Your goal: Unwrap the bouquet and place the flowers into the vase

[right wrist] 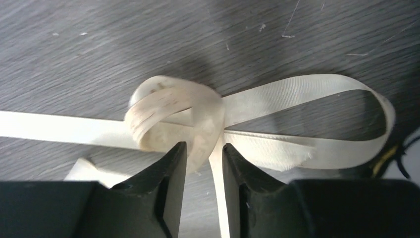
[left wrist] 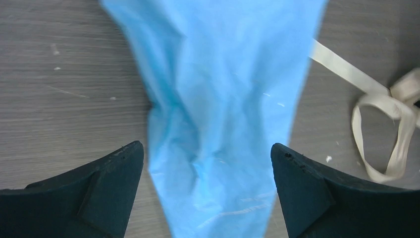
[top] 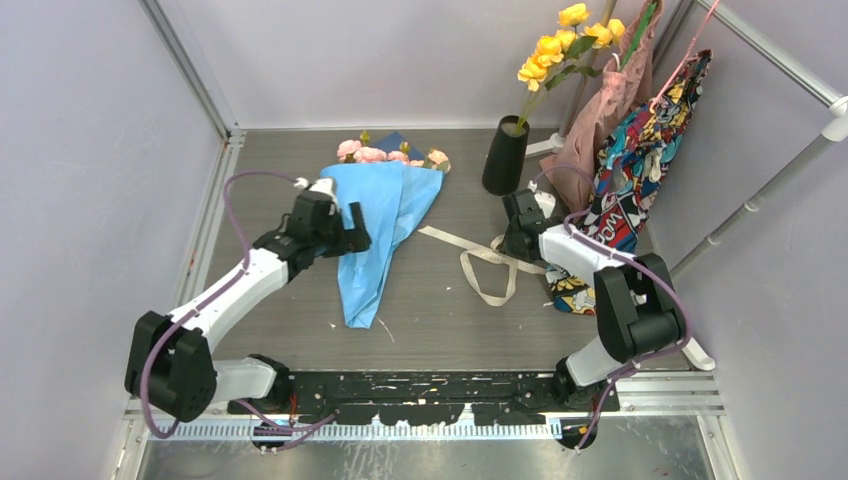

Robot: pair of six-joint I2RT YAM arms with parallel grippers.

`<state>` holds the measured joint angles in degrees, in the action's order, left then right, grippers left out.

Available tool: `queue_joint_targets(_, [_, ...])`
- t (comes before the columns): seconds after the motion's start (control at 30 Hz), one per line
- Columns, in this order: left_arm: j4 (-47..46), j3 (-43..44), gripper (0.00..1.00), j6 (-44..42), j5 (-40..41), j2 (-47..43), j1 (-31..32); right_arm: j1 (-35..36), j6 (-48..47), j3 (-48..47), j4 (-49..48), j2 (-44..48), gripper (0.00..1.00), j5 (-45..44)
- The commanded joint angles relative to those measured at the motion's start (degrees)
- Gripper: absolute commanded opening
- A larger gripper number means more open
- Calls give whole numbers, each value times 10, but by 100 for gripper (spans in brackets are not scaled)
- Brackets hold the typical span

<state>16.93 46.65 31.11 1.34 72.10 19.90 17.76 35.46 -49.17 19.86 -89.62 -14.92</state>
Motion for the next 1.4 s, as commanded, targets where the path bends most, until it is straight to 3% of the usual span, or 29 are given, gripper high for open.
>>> queue_joint_targets(0.0, [59, 94, 100, -34, 129, 4, 117, 35, -14, -64, 49, 58, 40, -79])
queue_joint_targets(0.13, [123, 159, 100, -17, 272, 51, 212, 78, -19, -96, 63, 90, 40, -121])
queue_joint_targets(0.27, [156, 199, 99, -26, 371, 116, 267, 96, -18, -115, 62, 97, 40, -101])
queue_joint_targets(0.5, [310, 276, 100, 56, 581, 257, 288, 115, -16, -104, 48, 102, 40, -86])
queue_joint_targets(0.6, [397, 321, 100, 94, 636, 312, 288, 115, -17, -95, 41, 108, 40, -85])
queue_joint_targets(0.83, [413, 333, 100, 108, 632, 311, 289, 116, -19, -86, 33, 101, 40, -78])
queue_joint_targets(1.07, [305, 286, 100, 45, 536, 226, 305, 115, -13, -75, 11, 82, 40, -61])
queue_joint_targets(1.37, [308, 303, 99, 51, 515, 272, 321, 116, -9, -64, 1, 75, 40, -55])
